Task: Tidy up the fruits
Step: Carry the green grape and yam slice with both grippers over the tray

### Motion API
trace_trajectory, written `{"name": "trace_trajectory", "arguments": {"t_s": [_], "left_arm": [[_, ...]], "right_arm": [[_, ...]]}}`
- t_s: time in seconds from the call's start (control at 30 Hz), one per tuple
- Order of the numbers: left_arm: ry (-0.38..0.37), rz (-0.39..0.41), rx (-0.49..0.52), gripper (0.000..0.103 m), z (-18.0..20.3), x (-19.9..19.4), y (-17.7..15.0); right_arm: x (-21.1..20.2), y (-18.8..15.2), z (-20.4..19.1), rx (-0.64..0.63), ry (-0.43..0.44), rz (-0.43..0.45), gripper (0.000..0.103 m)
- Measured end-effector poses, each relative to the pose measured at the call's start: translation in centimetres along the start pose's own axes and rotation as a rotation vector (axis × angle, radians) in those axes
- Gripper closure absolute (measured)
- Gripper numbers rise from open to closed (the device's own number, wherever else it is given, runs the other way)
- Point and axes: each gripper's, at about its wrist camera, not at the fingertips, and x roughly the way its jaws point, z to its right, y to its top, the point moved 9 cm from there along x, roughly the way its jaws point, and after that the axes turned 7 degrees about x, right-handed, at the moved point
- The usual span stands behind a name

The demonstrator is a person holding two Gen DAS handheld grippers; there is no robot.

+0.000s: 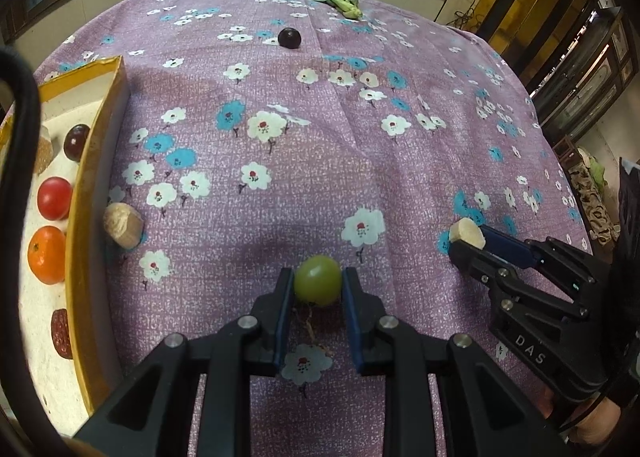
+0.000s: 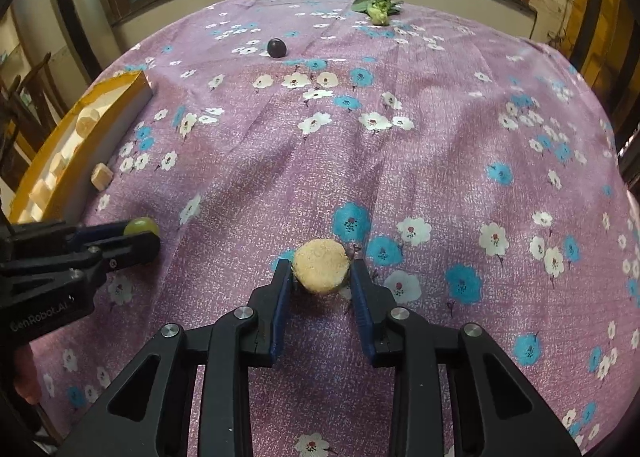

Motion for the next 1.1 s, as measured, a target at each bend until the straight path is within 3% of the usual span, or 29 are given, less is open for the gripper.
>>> {"name": "trace_trajectory", "arguments": {"t_s": [0.63, 1.1], "left_arm": [[-0.032, 0.030, -0.007, 0.077, 0.4, -2.0, 0.9], [0.000, 0.094, -0.091, 0.077, -4.8, -5.7, 1.5]], "right_arm": [[-2.9, 1.3, -1.5, -0.005, 0.050, 0.047, 0.076], [-3.8, 4.8, -8.4, -0.119, 0.131, 0.085, 0.076]]}}
